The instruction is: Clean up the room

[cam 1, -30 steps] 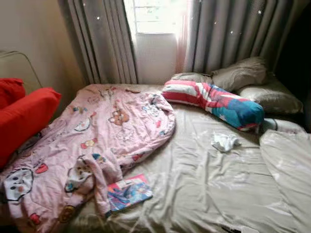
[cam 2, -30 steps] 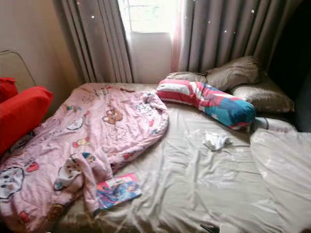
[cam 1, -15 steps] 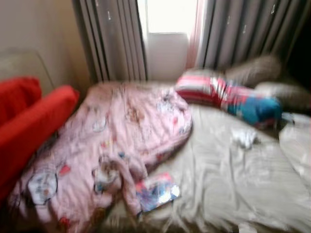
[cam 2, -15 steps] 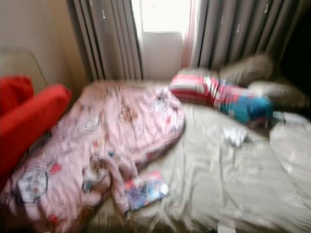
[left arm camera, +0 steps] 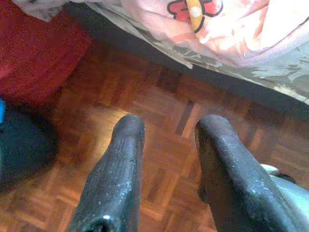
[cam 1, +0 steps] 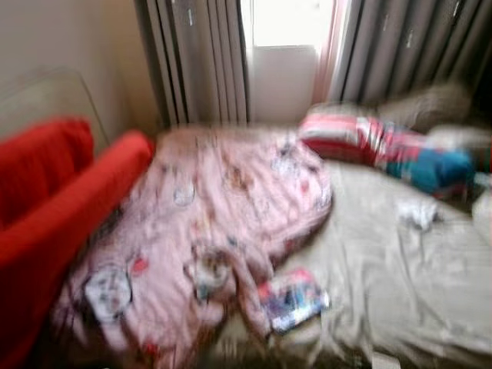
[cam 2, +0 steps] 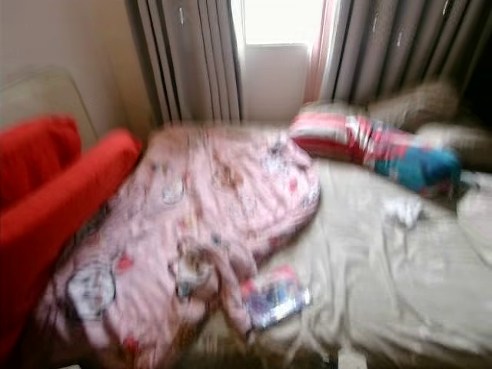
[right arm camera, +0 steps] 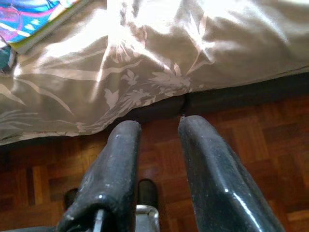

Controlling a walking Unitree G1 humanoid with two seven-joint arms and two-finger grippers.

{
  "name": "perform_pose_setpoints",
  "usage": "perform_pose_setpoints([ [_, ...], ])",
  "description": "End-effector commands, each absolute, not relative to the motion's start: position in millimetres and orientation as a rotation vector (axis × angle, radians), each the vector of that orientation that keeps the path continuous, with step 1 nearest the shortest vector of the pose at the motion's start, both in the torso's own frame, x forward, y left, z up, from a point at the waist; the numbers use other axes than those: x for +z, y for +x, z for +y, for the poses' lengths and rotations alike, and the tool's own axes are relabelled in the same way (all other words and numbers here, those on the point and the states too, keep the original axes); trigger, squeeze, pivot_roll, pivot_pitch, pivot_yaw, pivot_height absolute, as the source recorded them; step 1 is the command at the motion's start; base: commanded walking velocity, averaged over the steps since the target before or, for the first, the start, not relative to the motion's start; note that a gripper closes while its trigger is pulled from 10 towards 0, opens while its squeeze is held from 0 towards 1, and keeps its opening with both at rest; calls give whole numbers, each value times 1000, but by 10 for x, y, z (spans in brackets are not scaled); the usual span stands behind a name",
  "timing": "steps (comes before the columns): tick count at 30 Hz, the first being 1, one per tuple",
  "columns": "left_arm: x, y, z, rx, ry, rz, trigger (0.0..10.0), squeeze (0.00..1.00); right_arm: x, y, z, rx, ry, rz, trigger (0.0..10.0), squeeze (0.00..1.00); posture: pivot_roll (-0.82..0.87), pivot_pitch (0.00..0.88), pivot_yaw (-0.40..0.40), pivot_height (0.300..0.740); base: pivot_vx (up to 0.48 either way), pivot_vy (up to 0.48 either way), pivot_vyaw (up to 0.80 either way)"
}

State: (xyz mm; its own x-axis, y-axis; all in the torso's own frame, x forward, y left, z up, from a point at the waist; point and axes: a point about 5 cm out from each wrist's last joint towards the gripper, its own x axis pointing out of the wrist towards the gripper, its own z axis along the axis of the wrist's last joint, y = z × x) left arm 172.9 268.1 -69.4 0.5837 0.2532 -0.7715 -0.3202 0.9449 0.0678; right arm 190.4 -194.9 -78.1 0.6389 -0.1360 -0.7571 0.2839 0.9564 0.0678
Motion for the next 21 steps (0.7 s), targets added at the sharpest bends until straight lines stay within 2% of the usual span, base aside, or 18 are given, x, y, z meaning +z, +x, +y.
perform_pose_setpoints([
  [1,-689,1716,2708,341,-78,884,10000,0,-751,1967,-1930,-240,198,827,10000,0,53,0,0,740,0,0,0],
  [11,-688,1720,2707,340,-88,883,10000,0,-745,1984,-1909,-221,189,825,10000,0,53,0,1,740,0,0,0],
  [18,-690,1717,2706,340,-94,886,10000,0,-740,1995,-1885,-204,190,817,10000,0,53,0,2,740,0,0,725],
  [21,-691,1715,2707,339,-96,886,10000,0,-741,1993,-1883,-211,204,816,10000,0,54,0,3,740,91,0,0],
])
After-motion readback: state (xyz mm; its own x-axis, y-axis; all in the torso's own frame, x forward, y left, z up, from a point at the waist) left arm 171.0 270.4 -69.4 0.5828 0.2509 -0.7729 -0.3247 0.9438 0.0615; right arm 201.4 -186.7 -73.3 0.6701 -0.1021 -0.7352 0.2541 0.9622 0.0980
